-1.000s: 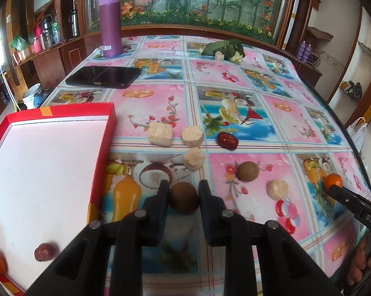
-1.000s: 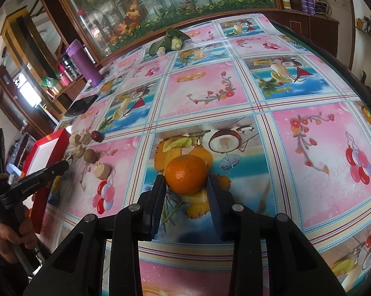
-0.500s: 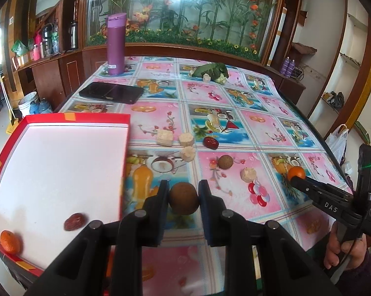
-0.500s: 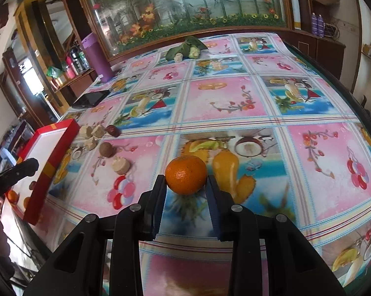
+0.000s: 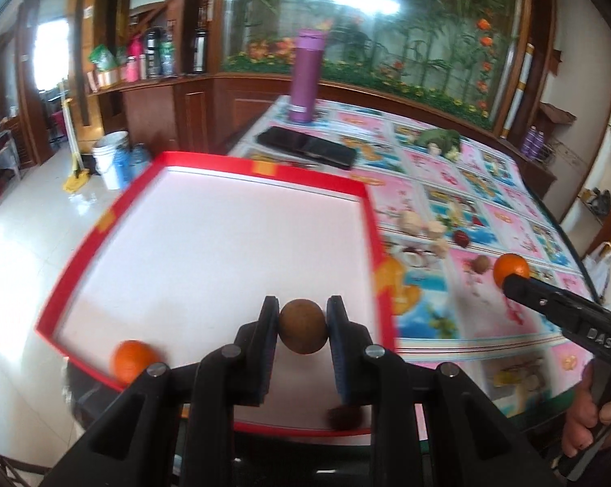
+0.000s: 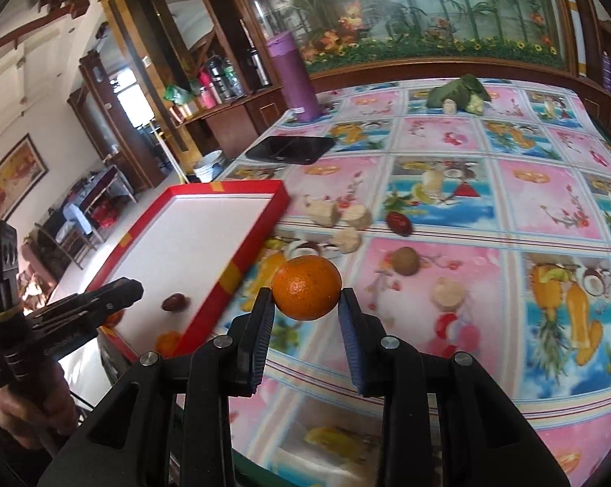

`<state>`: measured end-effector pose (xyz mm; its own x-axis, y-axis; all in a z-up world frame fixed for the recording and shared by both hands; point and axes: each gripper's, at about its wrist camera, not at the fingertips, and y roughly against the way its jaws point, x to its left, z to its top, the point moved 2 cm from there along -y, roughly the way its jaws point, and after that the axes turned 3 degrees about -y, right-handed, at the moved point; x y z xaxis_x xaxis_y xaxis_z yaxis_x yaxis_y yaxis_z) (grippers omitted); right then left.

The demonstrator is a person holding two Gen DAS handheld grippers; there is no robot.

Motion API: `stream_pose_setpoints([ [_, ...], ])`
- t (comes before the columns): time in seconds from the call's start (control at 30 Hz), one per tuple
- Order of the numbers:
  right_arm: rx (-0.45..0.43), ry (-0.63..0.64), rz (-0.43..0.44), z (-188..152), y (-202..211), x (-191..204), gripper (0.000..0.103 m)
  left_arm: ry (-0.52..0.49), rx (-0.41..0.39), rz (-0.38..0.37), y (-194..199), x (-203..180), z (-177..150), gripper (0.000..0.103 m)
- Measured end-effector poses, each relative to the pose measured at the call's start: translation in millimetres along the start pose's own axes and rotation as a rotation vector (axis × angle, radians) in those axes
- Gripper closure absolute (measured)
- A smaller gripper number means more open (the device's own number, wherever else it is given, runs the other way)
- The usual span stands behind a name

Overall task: Organize fruits
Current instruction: 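Carry the kiwi into the red box with the left tool while the right tool drops the orange there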

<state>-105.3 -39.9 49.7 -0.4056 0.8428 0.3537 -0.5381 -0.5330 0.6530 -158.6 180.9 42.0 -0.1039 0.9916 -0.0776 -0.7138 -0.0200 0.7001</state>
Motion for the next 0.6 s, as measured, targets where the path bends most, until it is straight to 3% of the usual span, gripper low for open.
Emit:
stream_pose_setpoints([
  [0.37, 0.091, 0.122, 0.069, 9, -61, 98, 0.072, 0.101, -0.031, 0.179, -2, 81, 2, 0.077],
  [0.6, 0.180, 0.156, 0.026, 5, -99, 136, 0.072, 0.137, 0.010, 0.228, -16, 111, -5, 0.077],
])
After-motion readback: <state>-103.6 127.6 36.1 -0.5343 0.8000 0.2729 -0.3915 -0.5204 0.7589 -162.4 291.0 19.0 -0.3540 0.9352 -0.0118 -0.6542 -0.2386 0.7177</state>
